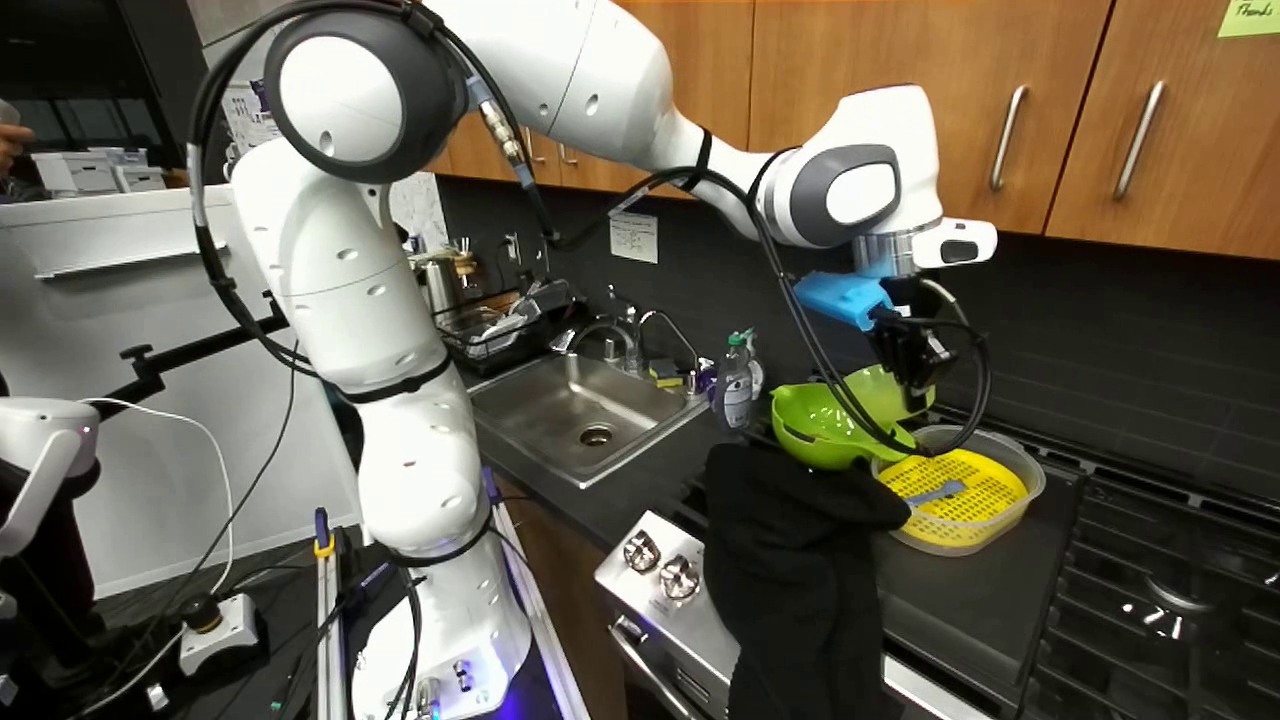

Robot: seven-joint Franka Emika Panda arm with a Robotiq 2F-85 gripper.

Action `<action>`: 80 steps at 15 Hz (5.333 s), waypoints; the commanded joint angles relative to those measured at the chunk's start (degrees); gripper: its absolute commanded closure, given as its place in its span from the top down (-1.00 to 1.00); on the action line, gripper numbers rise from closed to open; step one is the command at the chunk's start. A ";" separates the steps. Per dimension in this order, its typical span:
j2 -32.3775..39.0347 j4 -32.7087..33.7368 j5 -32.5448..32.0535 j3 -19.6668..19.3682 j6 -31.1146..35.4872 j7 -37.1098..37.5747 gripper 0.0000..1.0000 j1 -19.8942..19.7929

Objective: Put the small green bowl into the bigger green bowl

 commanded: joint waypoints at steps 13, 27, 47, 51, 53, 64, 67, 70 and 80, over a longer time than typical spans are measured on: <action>-1.30 -7.57 -0.41 6.25 -0.42 -0.65 -1.00 4.59; 6.46 -0.78 -0.91 7.64 0.27 2.46 -1.00 6.21; 10.34 3.82 -4.18 6.45 6.37 2.57 0.57 7.71; 7.37 2.60 -2.75 3.54 8.18 1.59 1.00 4.82; 5.65 1.92 -0.94 1.68 7.94 1.07 1.00 2.79; -6.60 -13.78 8.82 -3.34 8.16 -2.53 1.00 -2.43; -9.61 -17.00 8.80 -3.76 8.73 -2.42 1.00 -3.03; -12.50 -19.78 8.73 -4.07 9.36 -2.54 1.00 -3.62; -11.75 -19.49 7.78 -3.44 9.18 -1.53 1.00 -4.14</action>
